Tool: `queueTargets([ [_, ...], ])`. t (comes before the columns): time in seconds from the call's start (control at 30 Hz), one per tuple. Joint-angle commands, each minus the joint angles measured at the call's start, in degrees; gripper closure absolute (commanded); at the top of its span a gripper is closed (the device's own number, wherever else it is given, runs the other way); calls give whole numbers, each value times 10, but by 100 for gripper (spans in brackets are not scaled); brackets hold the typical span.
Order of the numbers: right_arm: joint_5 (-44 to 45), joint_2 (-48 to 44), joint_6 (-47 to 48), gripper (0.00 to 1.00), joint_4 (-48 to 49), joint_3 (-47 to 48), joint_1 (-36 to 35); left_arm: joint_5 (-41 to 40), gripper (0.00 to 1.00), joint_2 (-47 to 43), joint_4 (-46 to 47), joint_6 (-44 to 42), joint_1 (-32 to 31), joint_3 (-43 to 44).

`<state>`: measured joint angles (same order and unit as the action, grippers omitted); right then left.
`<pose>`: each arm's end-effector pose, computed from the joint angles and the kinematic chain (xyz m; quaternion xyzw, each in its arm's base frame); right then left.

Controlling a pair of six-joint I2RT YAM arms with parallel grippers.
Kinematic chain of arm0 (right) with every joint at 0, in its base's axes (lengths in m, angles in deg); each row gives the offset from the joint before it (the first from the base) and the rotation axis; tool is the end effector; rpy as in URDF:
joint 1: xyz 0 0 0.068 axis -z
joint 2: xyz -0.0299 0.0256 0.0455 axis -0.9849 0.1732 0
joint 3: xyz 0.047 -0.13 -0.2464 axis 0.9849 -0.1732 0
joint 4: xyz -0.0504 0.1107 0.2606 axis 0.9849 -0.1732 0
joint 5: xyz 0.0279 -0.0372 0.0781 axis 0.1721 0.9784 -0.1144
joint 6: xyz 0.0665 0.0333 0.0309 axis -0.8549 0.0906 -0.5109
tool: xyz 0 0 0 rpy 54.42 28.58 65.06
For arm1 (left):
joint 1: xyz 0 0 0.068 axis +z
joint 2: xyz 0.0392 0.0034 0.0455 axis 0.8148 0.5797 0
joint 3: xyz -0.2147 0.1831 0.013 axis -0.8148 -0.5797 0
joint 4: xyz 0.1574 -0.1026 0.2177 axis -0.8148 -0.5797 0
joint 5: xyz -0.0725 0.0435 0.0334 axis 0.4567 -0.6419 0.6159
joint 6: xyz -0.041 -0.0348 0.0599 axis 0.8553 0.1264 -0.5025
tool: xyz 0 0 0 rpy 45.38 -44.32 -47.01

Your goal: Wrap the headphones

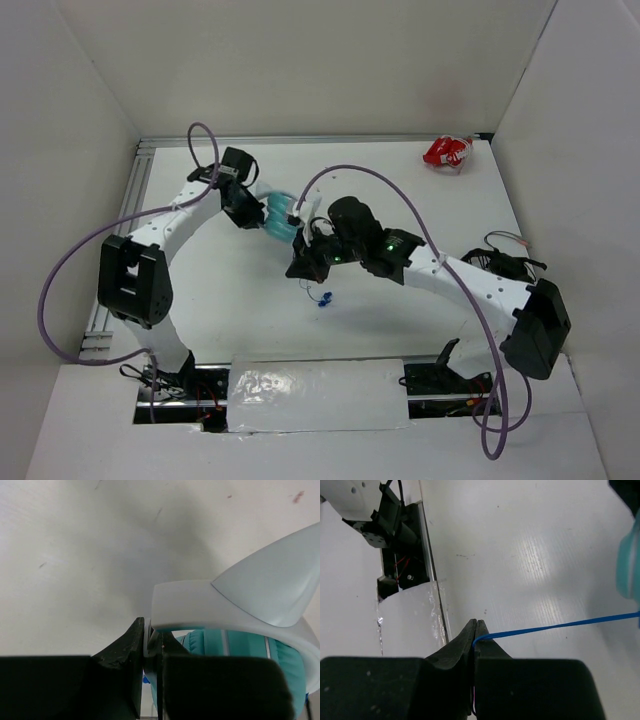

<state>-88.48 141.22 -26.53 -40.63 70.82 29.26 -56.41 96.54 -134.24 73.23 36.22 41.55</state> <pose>0.1998 0.2986 0.3113 -0.4713 0.6925 0.4122 0.3582 0.3930 -0.1226 0.2401 -0.3931 0.8839 -0.1264 0.2196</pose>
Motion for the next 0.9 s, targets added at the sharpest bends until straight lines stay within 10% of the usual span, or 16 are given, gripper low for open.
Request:
queueTargets([
  [0.0,-43,13,36,98,25,4,-22,88,100,-43,119,-17,45,15],
  [0.33,210,108,-26,82,115,-12,-24,203,100,-175,226,-53,79,-2],
  [0.43,306,110,-47,62,135,-19,-33,186,100,-226,253,-28,78,-35],
  [0.67,271,-15,-21,1,210,-78,-50,175,100,-282,261,-21,76,-49],
  [0.87,210,-154,-3,0,237,-169,-55,174,100,-297,259,-23,79,-43],
])
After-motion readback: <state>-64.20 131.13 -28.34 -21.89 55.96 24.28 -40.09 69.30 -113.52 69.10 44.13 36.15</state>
